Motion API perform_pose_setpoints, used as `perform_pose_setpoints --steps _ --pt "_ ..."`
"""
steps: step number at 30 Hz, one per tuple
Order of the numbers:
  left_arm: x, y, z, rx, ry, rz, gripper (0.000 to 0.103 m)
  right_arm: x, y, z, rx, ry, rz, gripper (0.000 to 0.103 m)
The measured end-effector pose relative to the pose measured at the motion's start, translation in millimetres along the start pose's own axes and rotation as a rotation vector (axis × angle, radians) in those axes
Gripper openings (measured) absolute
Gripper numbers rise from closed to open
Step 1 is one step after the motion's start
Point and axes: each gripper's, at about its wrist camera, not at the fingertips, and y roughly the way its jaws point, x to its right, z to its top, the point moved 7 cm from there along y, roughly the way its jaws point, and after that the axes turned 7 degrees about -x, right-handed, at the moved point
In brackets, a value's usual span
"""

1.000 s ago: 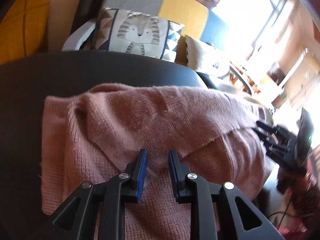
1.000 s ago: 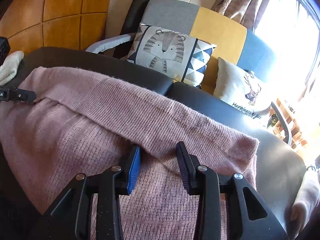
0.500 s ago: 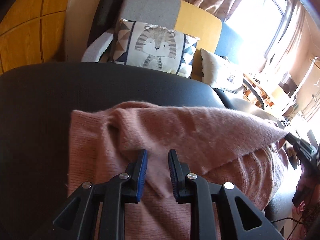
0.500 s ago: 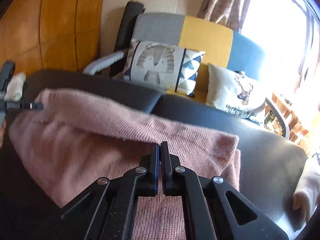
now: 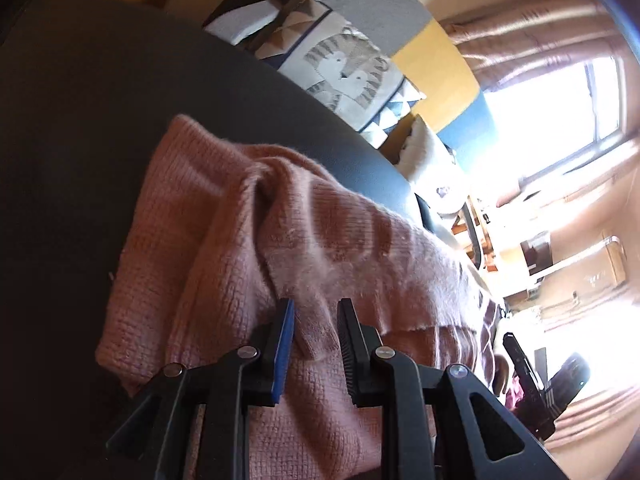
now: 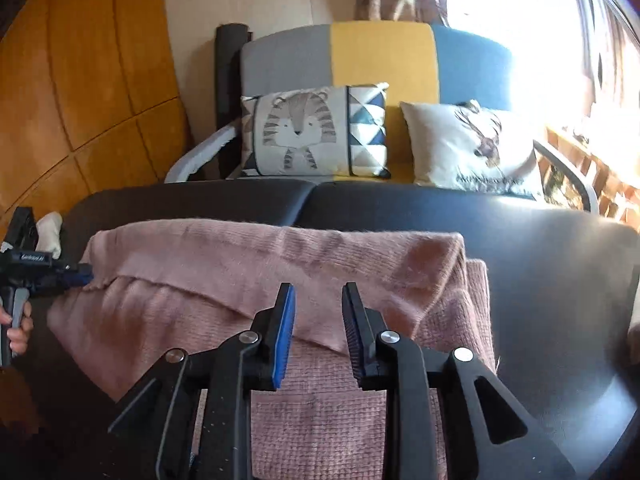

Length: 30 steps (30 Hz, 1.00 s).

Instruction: Fold clothes

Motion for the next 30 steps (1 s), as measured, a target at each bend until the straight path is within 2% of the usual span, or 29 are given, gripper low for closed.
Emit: perform_pose_setpoints --steps 2,6,8,10,13,16,18,20,22,23,24,26,30 --pt "-2.5 1.8 -1.8 -0.004 -0.041 -0.010 0.022 13.6 17.0 -5.1 -0.063 0.083 0.023 0.026" --pt "-5.2 7.0 -3.8 -0.008 -0.135 -0.072 0.023 26.9 36.5 -21.5 -0.114 0.198 0.081 0.027" --pt "-7.6 11.2 -2.9 -0.024 -0.174 -0.104 0.023 28.2 37.9 -22.9 -0.100 0.220 0.089 0.027" --pt "-8.4 15.2 -1.1 -0.051 -0.197 -0.124 0.023 27.2 38.9 -21.0 -0.111 0.193 0.061 0.027" --pt "-2.2 13.5 8.8 -0.079 -0.113 -0.056 0.014 27.0 39.3 -19.2 -0.129 0.112 -0.038 0.026" --pt "2.5 6.7 17.4 -0.074 0.018 0.084 0.010 33.8 39.9 -19.5 -0.132 0.073 -0.108 0.027" --pt "0.5 2.5 21.6 -0.076 0.046 0.119 0.009 37.8 38.7 -20.1 -0.128 0.105 -0.082 0.027" --pt "-3.3 0.0 23.4 -0.082 0.044 0.121 0.008 41.0 35.8 -20.0 -0.122 0.143 -0.055 0.027" --pt "-5.2 -1.7 21.8 -0.086 0.037 0.090 0.005 42.2 32.0 -19.5 -0.114 0.182 -0.025 0.030" --pt "-4.7 -0.3 18.6 -0.100 0.031 0.063 0.008 42.2 30.4 -19.6 -0.109 0.201 -0.004 0.037" --pt "-4.0 3.3 15.9 -0.115 0.019 0.053 0.010 41.3 29.3 -19.7 -0.106 0.217 0.019 0.040" --pt "-2.2 8.7 11.1 -0.115 -0.017 0.006 0.023 38.9 29.4 -19.9 -0.110 0.227 0.043 0.046" --pt "-3.8 13.5 4.6 -0.096 -0.123 -0.116 0.024 32.2 31.7 -22.5 -0.116 0.181 0.018 0.047"
